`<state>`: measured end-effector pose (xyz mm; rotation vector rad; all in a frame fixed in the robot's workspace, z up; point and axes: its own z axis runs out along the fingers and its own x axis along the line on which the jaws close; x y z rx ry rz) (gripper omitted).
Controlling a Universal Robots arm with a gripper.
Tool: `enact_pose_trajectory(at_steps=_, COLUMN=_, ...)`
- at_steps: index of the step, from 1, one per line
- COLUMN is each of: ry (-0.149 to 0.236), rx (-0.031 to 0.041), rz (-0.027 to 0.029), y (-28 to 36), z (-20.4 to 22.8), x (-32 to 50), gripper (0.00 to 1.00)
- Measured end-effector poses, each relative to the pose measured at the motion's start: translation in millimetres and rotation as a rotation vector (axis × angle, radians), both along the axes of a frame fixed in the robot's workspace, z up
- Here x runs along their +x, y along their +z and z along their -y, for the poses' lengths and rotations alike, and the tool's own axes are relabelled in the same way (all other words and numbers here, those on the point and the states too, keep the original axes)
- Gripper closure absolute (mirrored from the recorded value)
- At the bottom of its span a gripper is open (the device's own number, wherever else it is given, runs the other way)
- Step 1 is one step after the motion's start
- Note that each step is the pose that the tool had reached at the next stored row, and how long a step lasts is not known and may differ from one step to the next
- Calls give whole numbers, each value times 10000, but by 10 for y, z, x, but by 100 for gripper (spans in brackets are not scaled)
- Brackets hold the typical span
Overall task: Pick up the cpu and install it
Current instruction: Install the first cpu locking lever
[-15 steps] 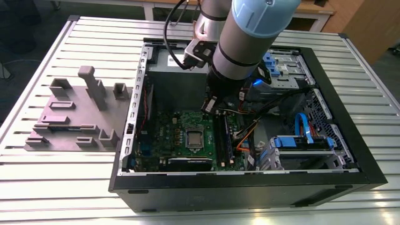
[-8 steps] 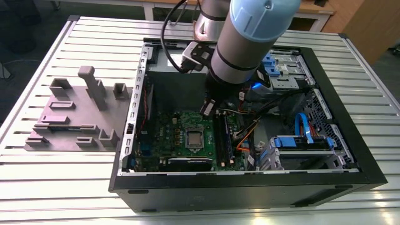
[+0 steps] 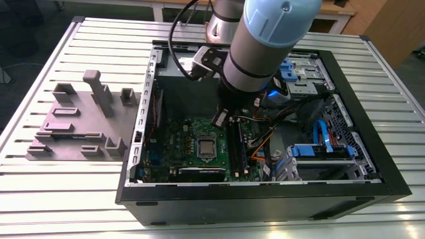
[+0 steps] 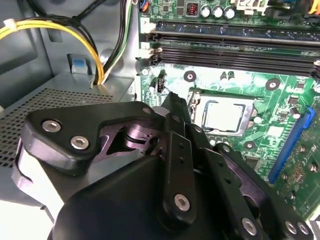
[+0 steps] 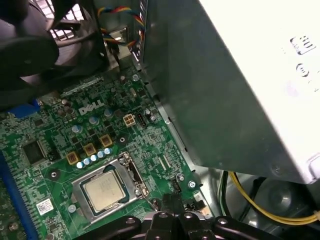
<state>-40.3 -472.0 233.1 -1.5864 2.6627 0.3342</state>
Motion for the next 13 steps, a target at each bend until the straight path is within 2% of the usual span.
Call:
enact_pose_trajectory(at_steps=3, ry=127, rx=0, rz=21, y=27, z=0, x=-16, gripper=90)
enact_pose_trajectory(at_steps=7, ry=610, rx=-1, rz=32, y=28, z=2, x=-19, gripper=90)
enact_pose_trajectory(at_steps=9, ry=752, rx=-3, rz=72, y=30, z=9, x=-20, gripper=90)
enact_pose_trajectory(at_steps=13, ry=781, rx=-4, rz=139, y=29, z=37, x=-23, gripper=90)
